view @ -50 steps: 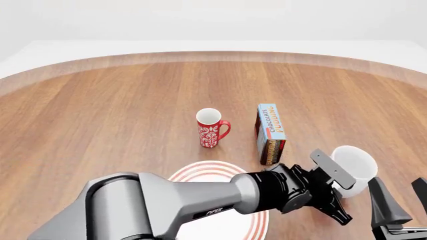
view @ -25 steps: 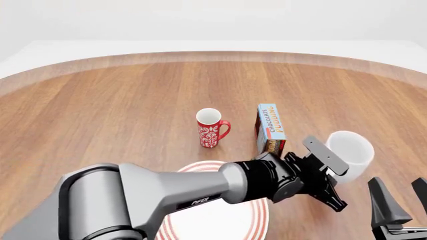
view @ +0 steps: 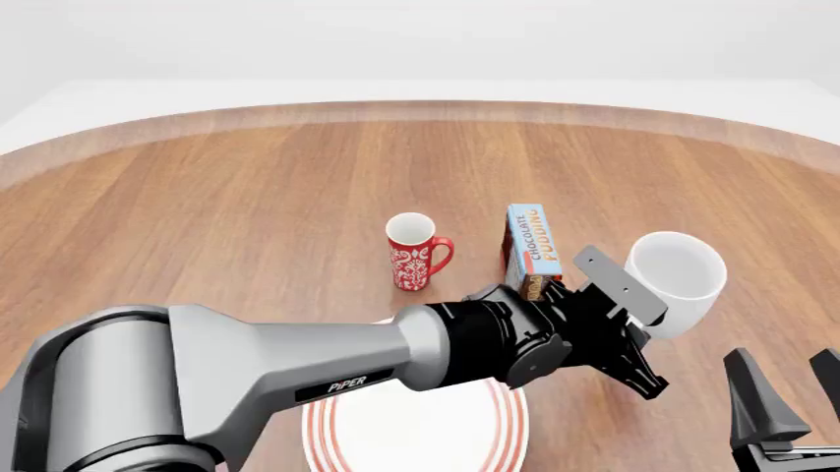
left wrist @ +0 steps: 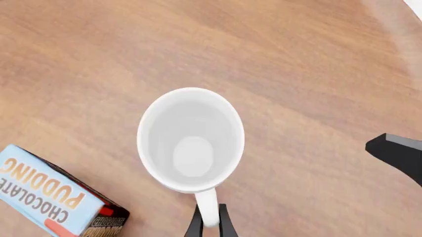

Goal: Pick up the white mug and put it on the plate, and put the chocolate pudding to the right of the plate.

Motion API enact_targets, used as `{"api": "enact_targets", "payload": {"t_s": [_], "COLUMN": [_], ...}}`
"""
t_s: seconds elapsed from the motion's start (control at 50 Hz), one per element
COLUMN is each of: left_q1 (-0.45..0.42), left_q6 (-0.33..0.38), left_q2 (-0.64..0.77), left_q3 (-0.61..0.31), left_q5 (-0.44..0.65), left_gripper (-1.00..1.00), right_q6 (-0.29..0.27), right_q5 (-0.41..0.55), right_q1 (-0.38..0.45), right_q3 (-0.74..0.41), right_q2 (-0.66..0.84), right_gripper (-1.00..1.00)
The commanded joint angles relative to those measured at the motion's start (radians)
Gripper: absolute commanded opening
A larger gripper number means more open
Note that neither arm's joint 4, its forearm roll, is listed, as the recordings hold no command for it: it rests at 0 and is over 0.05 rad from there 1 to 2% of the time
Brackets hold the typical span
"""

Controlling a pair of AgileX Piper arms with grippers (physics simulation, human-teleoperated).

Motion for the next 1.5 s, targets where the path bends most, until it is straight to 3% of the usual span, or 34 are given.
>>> {"api": "enact_targets", "payload": {"t_s": [0.02,0.5,0.78,1.5], "left_q1": [0.004,-0.003,0.0,0.007], "left_q6": [0.019,0.033,0.006,-0.018], "left_q2": [-0.063,-0.235,-0.339,-0.575], "left_q3": [0.064,0.273,0.416,0.669], "left_q5": [-0.037,-0.125,-0.201,-0.296], "left_gripper": [-1.0,-1.0,-1.0,-1.0], "right_q6": [-0.001,-0.001,0.001,-0.001], "right_q5": [-0.002,-0.003,-0.004,-0.003], "right_q1": [0.0,-0.002,-0.002,-0.002], "right_q3": [0.001,0.003,0.003,0.002], "right_q2": [0.0,0.0,0.0,0.0], "right_gripper": [1.0,1.0,1.0,1.0]}}
